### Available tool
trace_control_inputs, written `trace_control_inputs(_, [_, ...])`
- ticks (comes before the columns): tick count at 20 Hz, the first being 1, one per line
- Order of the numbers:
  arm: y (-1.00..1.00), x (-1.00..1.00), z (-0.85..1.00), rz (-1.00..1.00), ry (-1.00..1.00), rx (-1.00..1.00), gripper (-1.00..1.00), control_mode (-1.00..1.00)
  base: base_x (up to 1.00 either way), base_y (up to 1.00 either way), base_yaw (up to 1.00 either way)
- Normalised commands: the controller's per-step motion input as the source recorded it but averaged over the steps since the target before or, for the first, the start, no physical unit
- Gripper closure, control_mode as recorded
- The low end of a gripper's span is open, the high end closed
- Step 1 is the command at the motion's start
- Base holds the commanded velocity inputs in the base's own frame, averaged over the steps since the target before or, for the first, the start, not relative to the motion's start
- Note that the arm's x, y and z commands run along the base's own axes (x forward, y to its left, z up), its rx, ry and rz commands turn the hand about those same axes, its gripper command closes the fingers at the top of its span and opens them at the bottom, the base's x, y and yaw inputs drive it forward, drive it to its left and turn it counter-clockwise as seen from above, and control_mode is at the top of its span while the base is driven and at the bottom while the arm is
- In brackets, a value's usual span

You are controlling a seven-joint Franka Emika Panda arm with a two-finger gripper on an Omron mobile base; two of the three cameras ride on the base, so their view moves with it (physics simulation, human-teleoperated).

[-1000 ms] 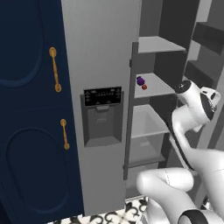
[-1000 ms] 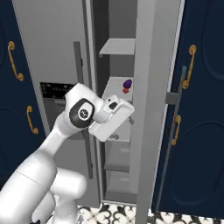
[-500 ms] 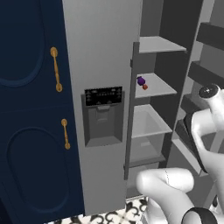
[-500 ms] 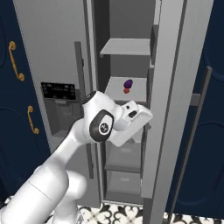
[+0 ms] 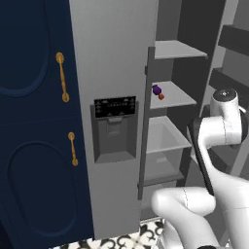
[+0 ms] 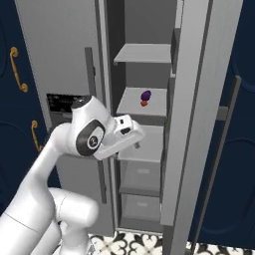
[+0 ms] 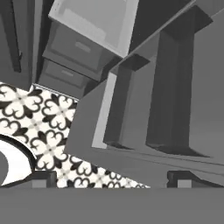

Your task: Take the strawberry from the fridge and place it on top of the pancake, located on the dining counter.

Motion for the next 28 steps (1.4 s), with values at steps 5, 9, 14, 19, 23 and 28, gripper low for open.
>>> trace_control_inputs(5, [0.90,0.16,0.00,-0.04,-0.11,0.34,-1.00,-1.00,0.00,0.00,0.00])
trace_control_inputs(9, [0.44,0.44,0.00,-0.19,-0.08,0.23,-1.00,-1.00,0.00,0.00,0.00])
trace_control_inputs(14, [0.00,0.58,0.00,-0.14,0.02,0.07,-1.00,-1.00,0.00,0.00,0.00])
trace_control_inputs(19, [-0.01,0.25,0.00,0.00,0.04,0.01,-1.00,1.00,0.32,-0.05,0.00])
trace_control_inputs(23, [0.00,0.00,0.00,0.00,0.00,0.00,-1.00,1.00,0.64,-0.24,0.00])
trace_control_inputs(28, [0.00,0.00,0.00,0.00,0.00,0.00,-1.00,1.00,0.31,-0.55,0.00])
